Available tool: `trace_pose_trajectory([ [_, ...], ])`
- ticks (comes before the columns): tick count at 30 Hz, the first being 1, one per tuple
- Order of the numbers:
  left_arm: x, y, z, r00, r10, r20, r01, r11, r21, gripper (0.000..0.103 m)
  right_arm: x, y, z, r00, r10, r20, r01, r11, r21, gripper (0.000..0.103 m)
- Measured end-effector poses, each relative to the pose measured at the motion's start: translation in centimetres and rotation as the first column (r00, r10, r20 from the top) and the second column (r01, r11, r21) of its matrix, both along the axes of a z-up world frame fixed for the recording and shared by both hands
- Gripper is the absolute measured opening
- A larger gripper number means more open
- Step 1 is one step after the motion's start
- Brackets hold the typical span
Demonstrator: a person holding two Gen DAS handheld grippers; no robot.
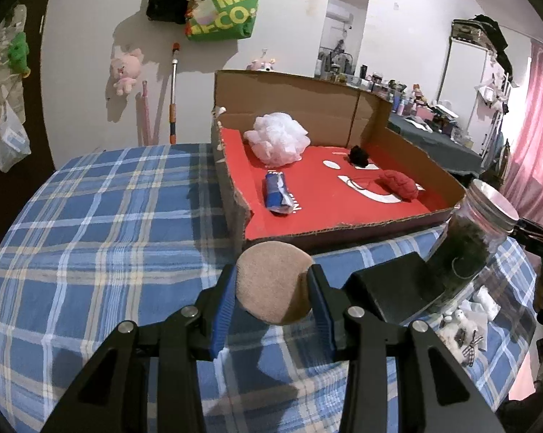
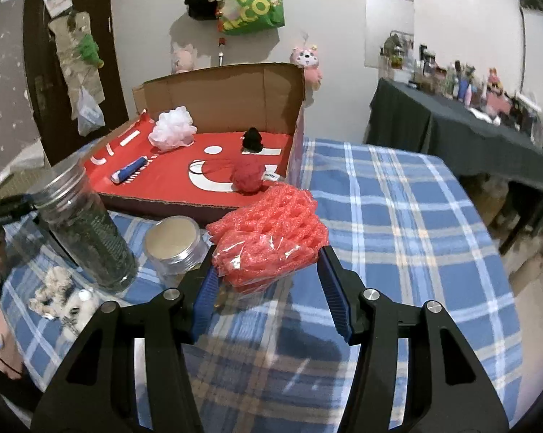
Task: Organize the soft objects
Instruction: 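Carry the beige pad and red mesh netting in both grippers into the box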
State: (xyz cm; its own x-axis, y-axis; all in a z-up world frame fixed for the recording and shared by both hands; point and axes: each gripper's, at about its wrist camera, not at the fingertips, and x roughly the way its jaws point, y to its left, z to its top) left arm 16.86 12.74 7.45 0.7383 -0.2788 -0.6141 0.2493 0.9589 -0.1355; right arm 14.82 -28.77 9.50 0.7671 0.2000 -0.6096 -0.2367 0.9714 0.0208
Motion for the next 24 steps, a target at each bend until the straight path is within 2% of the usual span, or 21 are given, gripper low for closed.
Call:
trace_pose_trajectory([
  [17,2.1,-1.1,1.2,0.994,-0.112,0.009,0.112,0.994,0.014,0.042,1.9,1.4,0.6,0.991,0.129,0.029,-0.126,0.987,-0.101,0.052],
  [24,3.4,-1.5,1.5,0.989,-0.151,0.001,0.151,0.988,0.026,0.042,2.7,1.4,1.0,0.982,0.187,0.017,-0.184,0.977,-0.105,0.052],
])
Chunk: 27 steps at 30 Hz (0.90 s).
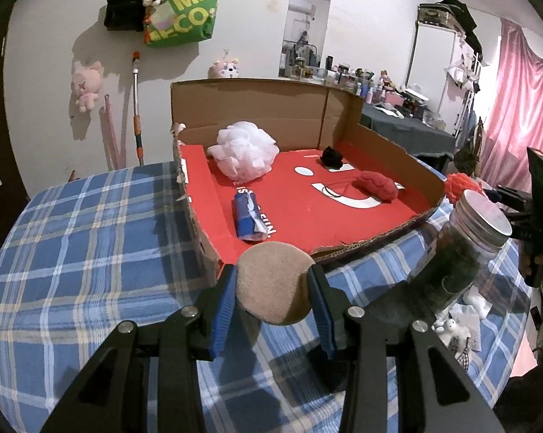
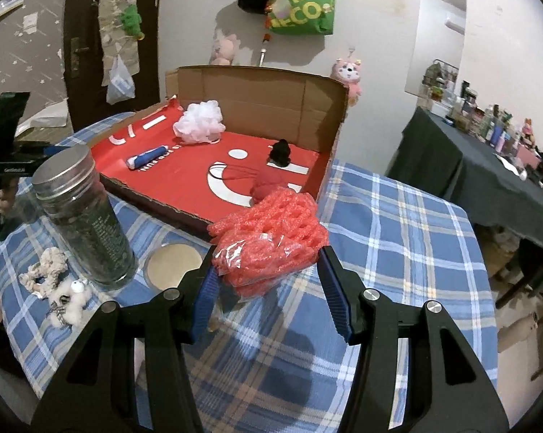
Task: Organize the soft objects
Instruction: 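Carry the beige pad and red mesh netting in both grippers into the box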
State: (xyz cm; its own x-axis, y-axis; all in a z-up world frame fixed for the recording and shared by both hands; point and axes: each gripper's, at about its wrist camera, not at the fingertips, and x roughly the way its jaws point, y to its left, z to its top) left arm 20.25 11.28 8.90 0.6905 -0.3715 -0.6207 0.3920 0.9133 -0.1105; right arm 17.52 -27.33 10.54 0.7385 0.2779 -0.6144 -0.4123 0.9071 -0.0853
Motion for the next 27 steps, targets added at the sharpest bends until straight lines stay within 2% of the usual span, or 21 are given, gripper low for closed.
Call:
trace_pose_trajectory([
  [9,1.2,-0.7,0.0,0.998,-0.064,-0.027,0.063,0.998,-0.023,0.042,-0.2,-0.1,0.6,0.999,0.044,-0.015,-0.045,0.998,-0.034,0.052],
  [18,2.6,-1.4,0.2,0.99,-0.132,-0.055,0.132,0.991,-0.015,0.042,-0.1,1.1,1.5,0.995,0.103,0.009,-0.102,0.992,-0.08,0.052],
  [27,3.9,-2.7,0.5,0.976,-0.2,-0.084,0.201,0.979,0.011,0.042,2.4,3.2,1.8,0.983,0.18,-0.021,-0.181,0.977,-0.116,0.052],
])
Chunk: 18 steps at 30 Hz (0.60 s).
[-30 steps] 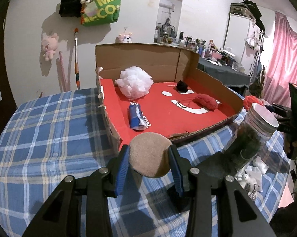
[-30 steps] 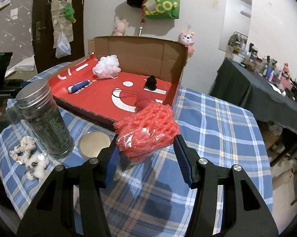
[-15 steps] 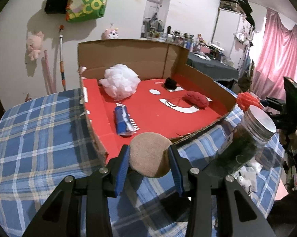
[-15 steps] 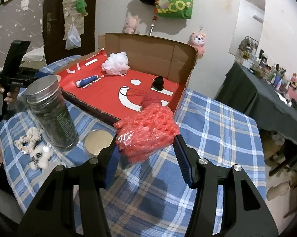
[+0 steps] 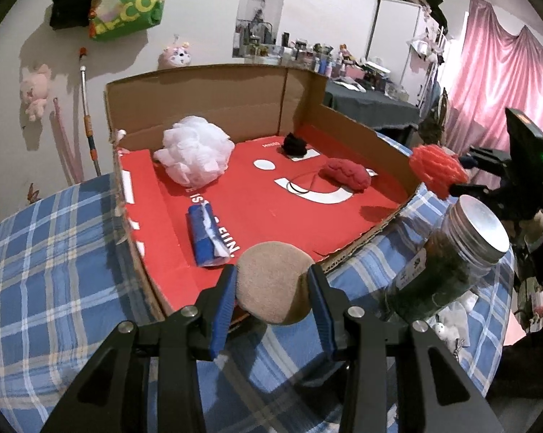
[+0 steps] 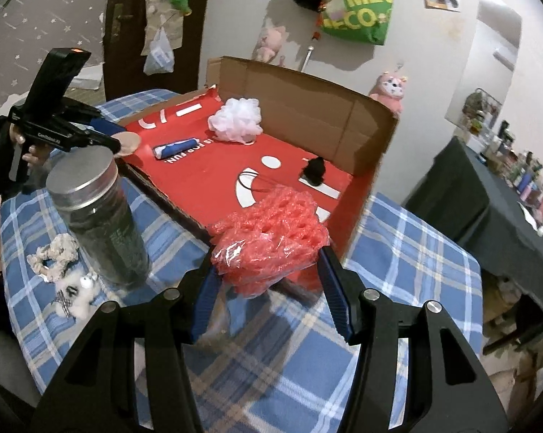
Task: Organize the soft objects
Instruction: 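Carry the beige pad and red mesh netting in both grippers into the box, then lower both grippers into the box and open them to release the pad and netting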
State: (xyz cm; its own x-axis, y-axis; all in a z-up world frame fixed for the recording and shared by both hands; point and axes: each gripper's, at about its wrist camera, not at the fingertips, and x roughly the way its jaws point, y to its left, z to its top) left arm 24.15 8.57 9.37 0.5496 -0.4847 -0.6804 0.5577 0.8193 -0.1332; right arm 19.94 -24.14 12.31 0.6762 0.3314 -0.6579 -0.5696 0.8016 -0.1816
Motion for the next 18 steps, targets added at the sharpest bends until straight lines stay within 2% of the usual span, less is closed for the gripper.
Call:
trace_pose_trajectory([
  [6,0.8,-1.8,0.0,0.999,-0.048,-0.016,0.048,0.998,0.03,0.042,2.3,1.6,0.2,0.998,0.044,-0.051,-0.044,0.999,0.002,0.052],
  [12,2.8,-3.9,0.5,0.998,-0.063,-0.031,0.065,0.997,0.053,0.042,5.7,3.5,0.2,0.984,0.078,-0.162,-0.071,0.996,0.047,0.052],
  [18,5.8,-6.1,1.4,0.997,-0.056,-0.06,0.061,0.994,0.085,0.042,10.0,5.6,0.5,0.968,0.073,-0.239,-0.071,0.997,0.017,0.052],
])
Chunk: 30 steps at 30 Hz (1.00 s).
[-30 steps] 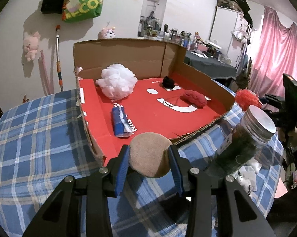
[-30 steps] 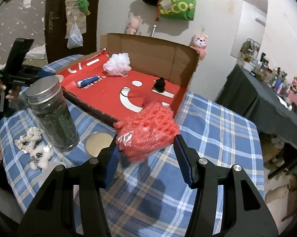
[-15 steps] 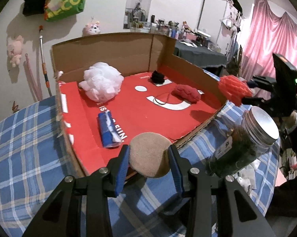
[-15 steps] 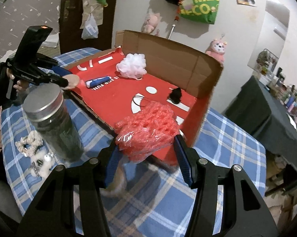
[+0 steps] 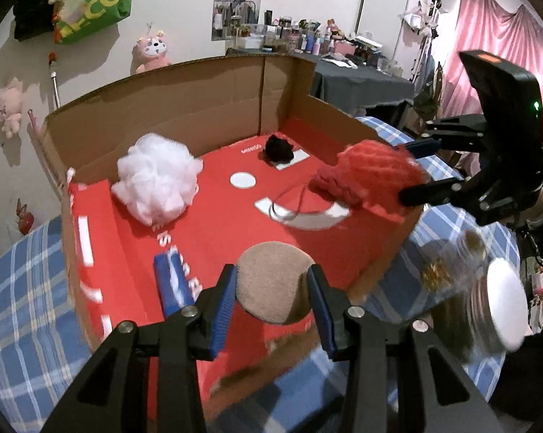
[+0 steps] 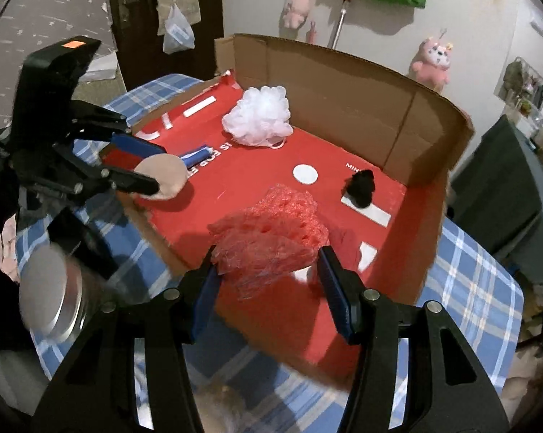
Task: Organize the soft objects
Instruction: 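Lower both grippers into the box and open them to release the pad and netting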
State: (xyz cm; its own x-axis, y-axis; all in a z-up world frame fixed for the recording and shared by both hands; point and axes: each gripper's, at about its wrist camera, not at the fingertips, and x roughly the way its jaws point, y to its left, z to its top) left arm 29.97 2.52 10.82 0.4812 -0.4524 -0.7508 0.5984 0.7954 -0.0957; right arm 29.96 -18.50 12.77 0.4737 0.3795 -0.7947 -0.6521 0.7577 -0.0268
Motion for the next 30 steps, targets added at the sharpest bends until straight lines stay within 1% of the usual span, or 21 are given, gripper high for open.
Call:
trace_pose_trajectory([
  [4,2.6,-1.9,0.4,1.0,0.02,-0.017,-0.02,0.999,0.027,0.042,4.2,1.1,-0.1,0.997,-0.039,-0.061,0.039,0.999,0.004,0.052],
  [6,3.9,-2.7,0.3,1.0,0.025,-0.012,-0.025,0.999,0.037,0.042,6.1,1.6,-0.5,0.995,-0.061,-0.082,0.062,0.998,0.0,0.052],
  [8,5.2,-3.3,0.0,0.999,0.047,-0.01,-0.046,0.997,0.055,0.042,7.7,2.0,-1.0,0.991,-0.073,-0.116,0.075,0.997,0.01,0.052],
  [12,7.7,-3.7,-1.1,0.995,0.088,-0.038,-0.085,0.994,0.074,0.042,10.4,2.8,-2.5,0.98,-0.108,-0.166,0.11,0.994,0.004,0.052],
  [17,9.4,-3.7,-2.3,0.991,0.126,-0.048,-0.119,0.985,0.121,0.043,12.2,3.5,-3.4,0.975,-0.133,-0.18,0.133,0.991,-0.012,0.053],
  [23,9.9,-3.6,-2.6,0.989,0.141,-0.052,-0.134,0.983,0.127,0.045,13.7,3.7,-4.0,0.965,-0.169,-0.201,0.17,0.985,-0.013,0.054],
  [25,9.9,-3.7,-2.8,0.989,0.135,-0.06,-0.126,0.983,0.13,0.045,13.9,3.7,-4.2,0.961,-0.174,-0.214,0.177,0.984,-0.006,0.055],
  [30,10.1,-3.7,-3.3,0.987,0.152,-0.06,-0.142,0.979,0.149,0.047,13.9,3.7,-4.1,0.962,-0.184,-0.203,0.185,0.983,-0.015,0.058],
])
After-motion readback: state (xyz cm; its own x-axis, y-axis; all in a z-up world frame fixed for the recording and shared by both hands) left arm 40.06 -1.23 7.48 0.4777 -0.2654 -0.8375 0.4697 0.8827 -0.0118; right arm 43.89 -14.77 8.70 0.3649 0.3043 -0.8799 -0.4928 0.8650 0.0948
